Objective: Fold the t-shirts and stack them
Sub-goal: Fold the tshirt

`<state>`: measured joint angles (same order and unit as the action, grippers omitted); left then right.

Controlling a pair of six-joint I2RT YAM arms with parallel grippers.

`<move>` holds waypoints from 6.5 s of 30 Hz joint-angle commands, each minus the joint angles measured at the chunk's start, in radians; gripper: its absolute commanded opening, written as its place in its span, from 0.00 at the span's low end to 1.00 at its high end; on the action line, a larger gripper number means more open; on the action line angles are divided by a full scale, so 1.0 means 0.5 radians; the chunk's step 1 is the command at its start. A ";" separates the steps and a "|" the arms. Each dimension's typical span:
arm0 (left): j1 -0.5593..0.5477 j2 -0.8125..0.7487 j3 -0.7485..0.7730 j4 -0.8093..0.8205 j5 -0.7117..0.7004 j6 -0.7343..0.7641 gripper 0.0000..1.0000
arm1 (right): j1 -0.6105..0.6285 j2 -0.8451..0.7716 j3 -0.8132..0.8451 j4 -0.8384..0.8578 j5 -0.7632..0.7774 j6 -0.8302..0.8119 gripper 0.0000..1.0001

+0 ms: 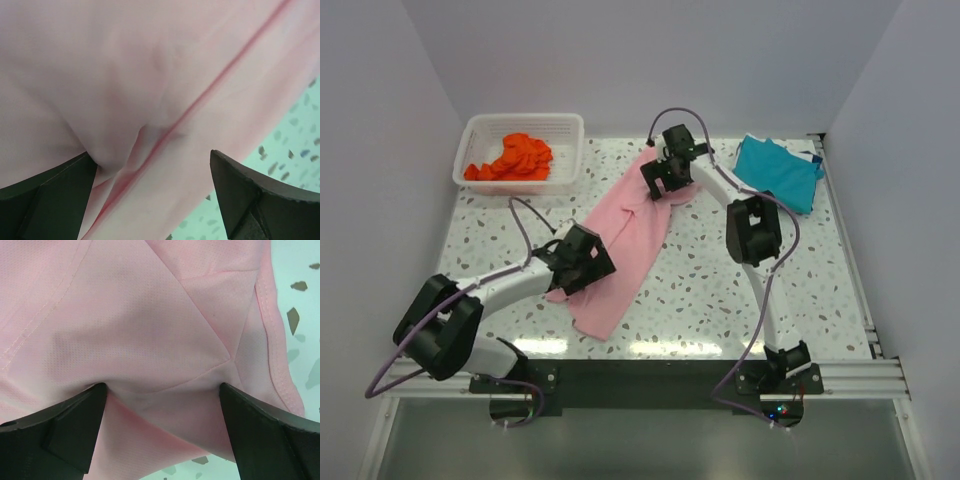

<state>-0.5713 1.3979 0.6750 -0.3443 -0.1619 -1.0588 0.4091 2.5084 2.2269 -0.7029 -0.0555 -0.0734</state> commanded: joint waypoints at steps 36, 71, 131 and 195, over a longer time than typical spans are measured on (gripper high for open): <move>-0.815 -0.212 0.418 -0.821 -0.299 -0.325 1.00 | -0.070 -0.718 -0.020 -0.205 -0.356 -0.335 0.99; -0.734 -0.630 -0.525 -0.364 0.235 -0.343 0.00 | 1.762 -2.333 -2.607 0.062 0.847 1.828 0.95; -0.901 -0.679 -0.537 -0.548 0.195 -0.567 0.00 | 1.974 -2.436 -2.555 -0.232 0.645 1.853 0.00; -0.944 -0.673 -0.571 -0.456 0.198 -0.576 0.00 | 1.808 -2.906 -3.236 0.065 0.749 2.598 0.61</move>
<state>-1.0355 1.0451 0.4187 -0.5583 -0.0410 -1.3506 1.3254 1.0740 0.5926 -0.7162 0.2726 1.2045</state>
